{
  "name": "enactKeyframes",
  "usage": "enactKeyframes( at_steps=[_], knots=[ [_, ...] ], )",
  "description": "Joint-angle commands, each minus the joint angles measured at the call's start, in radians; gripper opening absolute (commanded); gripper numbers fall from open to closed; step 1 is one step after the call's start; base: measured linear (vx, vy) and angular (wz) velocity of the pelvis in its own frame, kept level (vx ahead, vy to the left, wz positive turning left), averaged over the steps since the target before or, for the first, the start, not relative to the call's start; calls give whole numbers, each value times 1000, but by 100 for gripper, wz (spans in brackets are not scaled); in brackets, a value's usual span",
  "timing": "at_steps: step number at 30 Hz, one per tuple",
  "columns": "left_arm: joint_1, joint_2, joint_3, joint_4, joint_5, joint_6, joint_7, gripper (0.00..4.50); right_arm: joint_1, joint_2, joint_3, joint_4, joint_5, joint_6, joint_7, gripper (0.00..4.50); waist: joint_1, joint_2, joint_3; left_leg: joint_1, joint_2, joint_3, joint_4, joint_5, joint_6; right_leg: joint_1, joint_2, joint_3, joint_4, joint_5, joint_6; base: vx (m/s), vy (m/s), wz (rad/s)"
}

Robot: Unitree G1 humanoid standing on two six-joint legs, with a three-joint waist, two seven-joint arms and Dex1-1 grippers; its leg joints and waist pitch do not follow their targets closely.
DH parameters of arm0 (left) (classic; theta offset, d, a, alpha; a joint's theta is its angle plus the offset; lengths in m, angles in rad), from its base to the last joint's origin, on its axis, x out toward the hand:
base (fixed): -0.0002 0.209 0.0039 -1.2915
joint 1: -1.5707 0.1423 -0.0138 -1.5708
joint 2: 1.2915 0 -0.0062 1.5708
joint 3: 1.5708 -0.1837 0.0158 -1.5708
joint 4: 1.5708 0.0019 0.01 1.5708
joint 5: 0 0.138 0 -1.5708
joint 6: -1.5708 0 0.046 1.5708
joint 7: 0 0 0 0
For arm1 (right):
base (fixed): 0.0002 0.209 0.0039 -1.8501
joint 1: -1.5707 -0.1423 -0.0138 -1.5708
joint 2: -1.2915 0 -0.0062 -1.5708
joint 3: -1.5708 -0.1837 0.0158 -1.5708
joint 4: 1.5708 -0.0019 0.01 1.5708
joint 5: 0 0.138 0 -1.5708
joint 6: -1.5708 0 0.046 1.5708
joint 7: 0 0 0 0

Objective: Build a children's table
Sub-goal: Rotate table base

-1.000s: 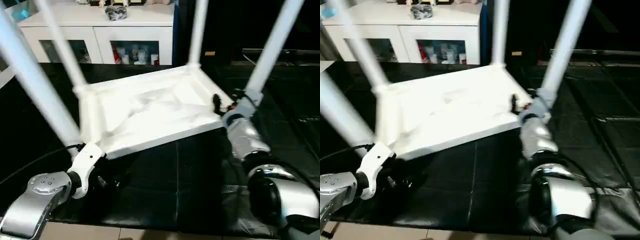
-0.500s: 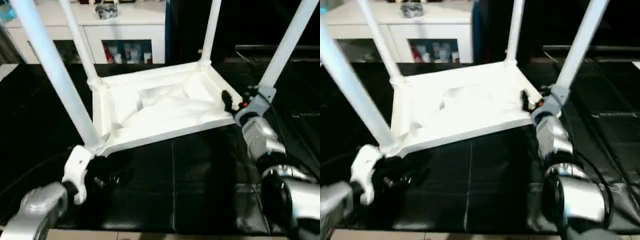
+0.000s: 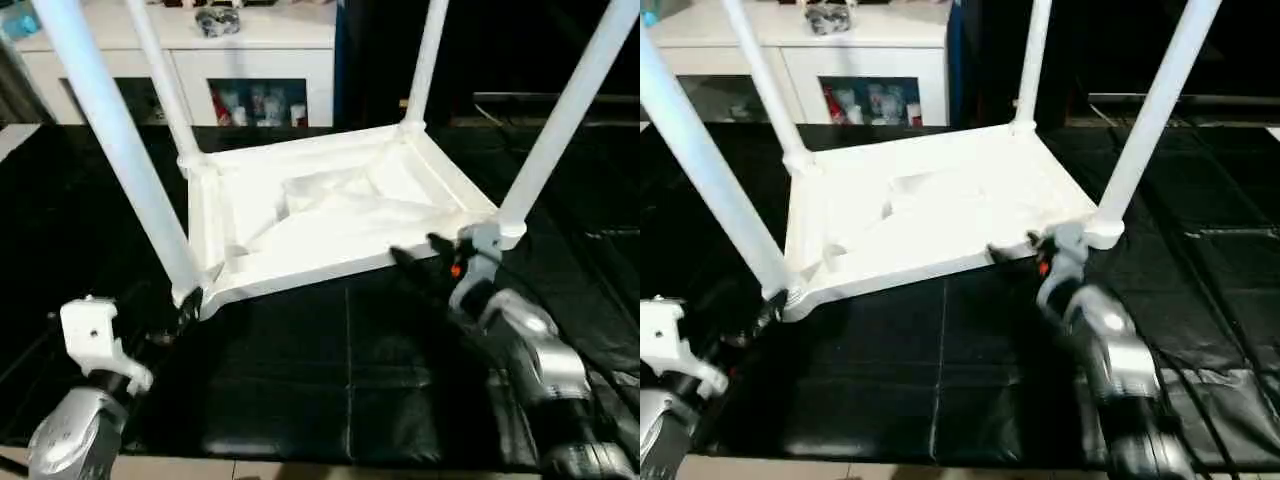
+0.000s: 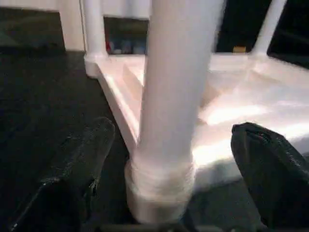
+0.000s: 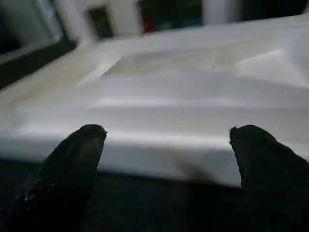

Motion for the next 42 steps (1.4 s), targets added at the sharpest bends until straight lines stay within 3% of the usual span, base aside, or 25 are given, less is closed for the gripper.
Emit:
enactKeyframes(
  at_steps=[1, 6, 9, 12, 16, 18, 22, 25, 26, 29, 31, 36, 39, 42],
  knots=[
    [-38, 13, 1, 29, 2, -8, 0, 443, 8, -21, 31, -66, -27, 52, 8, 450, 1, -7, -52, -15, -20, 22, -82, -283, 44, 52, -14, 22, -98, -442, -73, 0, 0, 0],
    [-204, 69, 10, 181, 7, -5, -10, 443, 23, -86, 95, -108, -82, 202, 3, 450, 0, -8, -54, -10, -27, 22, -78, -258, 29, 53, -11, 24, -96, -418, -66, 0, 0, 0],
    [-289, 103, 1, 261, 1, 2, -48, 443, 7, -78, 88, -48, -123, 209, -56, 450, -1, -8, -58, -12, -26, 22, -76, -233, 17, 56, -15, 24, -88, -364, -95, 0, 0, 0],
    [-336, 131, -18, 305, -9, 5, -109, 443, -17, -43, 52, -8, -115, 194, -117, 450, -2, -8, -64, -13, -25, 23, -73, -190, 13, 60, -18, 26, -75, -280, -131, 0, 0, 0],
    [-390, 179, -40, 343, -106, 121, -259, 443, -77, -9, 39, 111, -155, 153, -223, 450, -3, -2, -65, -6, -25, 28, -69, -172, 4, 57, -19, 27, -67, -225, -181, 0, 0, 0],
    [-386, 220, -74, 339, -179, 220, -399, 443, -115, 21, 35, 181, -169, 118, -264, 450, -4, 1, -64, -4, -25, 29, -71, -185, -2, 55, -20, 28, -65, -234, -190, 0, 0, 0],
    [-363, 261, -121, 291, -269, 338, -543, 443, -155, 54, 36, 243, -182, 83, -287, 450, -8, 6, -64, -1, -23, 29, -73, -203, -8, 59, -19, 28, -59, -203, -209, 0, 0, 0],
    [-328, 294, -170, 214, -325, 419, -622, 443, -181, 73, 52, 281, -193, 62, -280, 450, -14, -2, -58, -3, -21, 30, -78, -239, -4, 61, -19, 28, -63, -237, -212, 0, 0, 0],
    [-313, 304, -188, 184, -345, 447, -640, 443, -192, 79, 62, 297, -197, 50, -275, 450, -13, 0, -58, -2, -21, 29, -78, -246, -6, 63, -21, 28, -61, -247, -212, 0, 0, 0],
    [-285, 317, -218, 129, -375, 494, -663, 443, -215, 94, 77, 336, -211, 24, -264, 450, -27, -8, -52, 3, -21, 31, -80, -287, -3, 59, -22, 28, -73, -344, -188, 0, 0, 0],
    [-256, 318, -247, 71, -396, 531, -672, 443, -231, 108, 87, 356, -216, 11, -252, 450, -36, -11, -53, -7, -20, 26, -83, -270, -1, 67, -24, 28, -68, -344, -184, 0, 0, 0],
    [-231, 290, -300, -6, -415, 558, -654, 443, -261, 134, 105, 396, -231, -18, -239, 450, -53, -20, -55, -9, -20, 28, -80, -234, 8, 68, -21, 28, -66, -302, -196, 0, 0, 0],
    [-235, 255, -331, -40, -424, 575, -624, 443, -285, 161, 114, 430, -245, -41, -226, 450, -54, -17, -54, -4, -21, 30, -78, -232, 11, 64, -19, 28, -67, -296, -204, 0, 0, 0],
    [-268, 180, -358, -15, -399, 554, -569, 443, -311, 186, 124, 463, -248, -53, -213, 450, -55, -23, -54, -4, -20, 31, -78, -245, 12, 63, -19, 29, -69, -311, -197, 0, 0, 0]
  ],
)
